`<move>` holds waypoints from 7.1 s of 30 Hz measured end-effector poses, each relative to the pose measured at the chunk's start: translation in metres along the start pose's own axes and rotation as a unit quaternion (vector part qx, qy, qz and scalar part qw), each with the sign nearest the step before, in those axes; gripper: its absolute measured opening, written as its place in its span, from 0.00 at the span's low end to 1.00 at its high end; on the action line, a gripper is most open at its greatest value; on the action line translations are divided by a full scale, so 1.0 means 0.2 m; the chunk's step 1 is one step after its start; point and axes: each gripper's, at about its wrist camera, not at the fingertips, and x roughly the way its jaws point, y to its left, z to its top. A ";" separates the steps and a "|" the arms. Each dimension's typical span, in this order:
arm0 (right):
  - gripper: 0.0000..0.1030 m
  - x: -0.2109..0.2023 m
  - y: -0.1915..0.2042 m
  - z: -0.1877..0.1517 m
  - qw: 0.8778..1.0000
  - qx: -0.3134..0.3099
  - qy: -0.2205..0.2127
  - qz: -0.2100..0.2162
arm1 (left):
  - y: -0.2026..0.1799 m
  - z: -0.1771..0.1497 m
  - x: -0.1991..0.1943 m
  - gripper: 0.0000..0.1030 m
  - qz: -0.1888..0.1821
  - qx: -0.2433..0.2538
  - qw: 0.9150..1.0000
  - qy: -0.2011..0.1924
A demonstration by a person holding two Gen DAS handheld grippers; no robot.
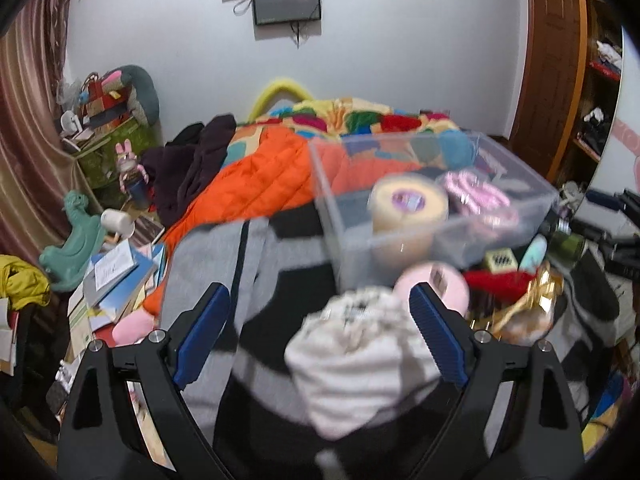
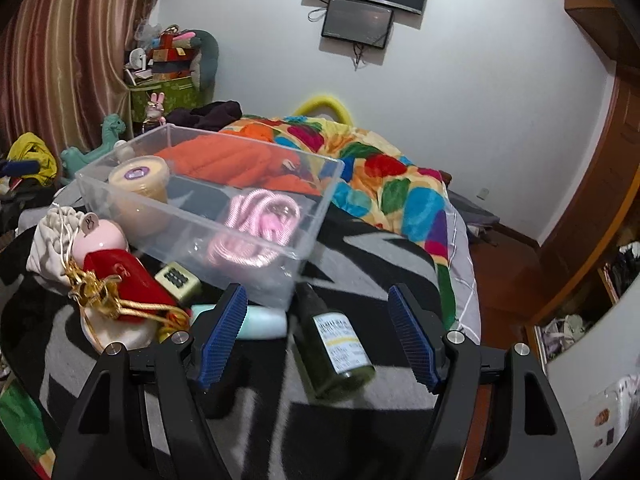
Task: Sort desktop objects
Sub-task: 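Open both tools to drop the tub and rope bag into the box, then grasp the dark green pump bottle with the right tool while the left grasps the white pouch, then carry both items to the box and release the white pouch from the left tool, then lower the green bottle into the box and open the right tool, then grasp the pink round candle with the left tool while the right reaches the mint-green tube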
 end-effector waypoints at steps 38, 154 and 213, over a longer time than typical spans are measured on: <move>0.37 0.24 -0.12 -0.19 0.994 0.061 0.060 0.073 | -0.10 -0.15 0.27 0.96 -0.077 -0.030 0.992 0.100; 0.37 0.24 0.09 0.16 0.991 0.085 -0.007 0.104 | -0.40 0.41 0.33 0.73 -0.174 -0.064 0.983 -0.013; 0.49 0.05 0.06 -0.29 0.989 0.130 0.015 0.070 | -0.23 -0.06 0.22 0.89 -0.090 -0.039 0.994 0.056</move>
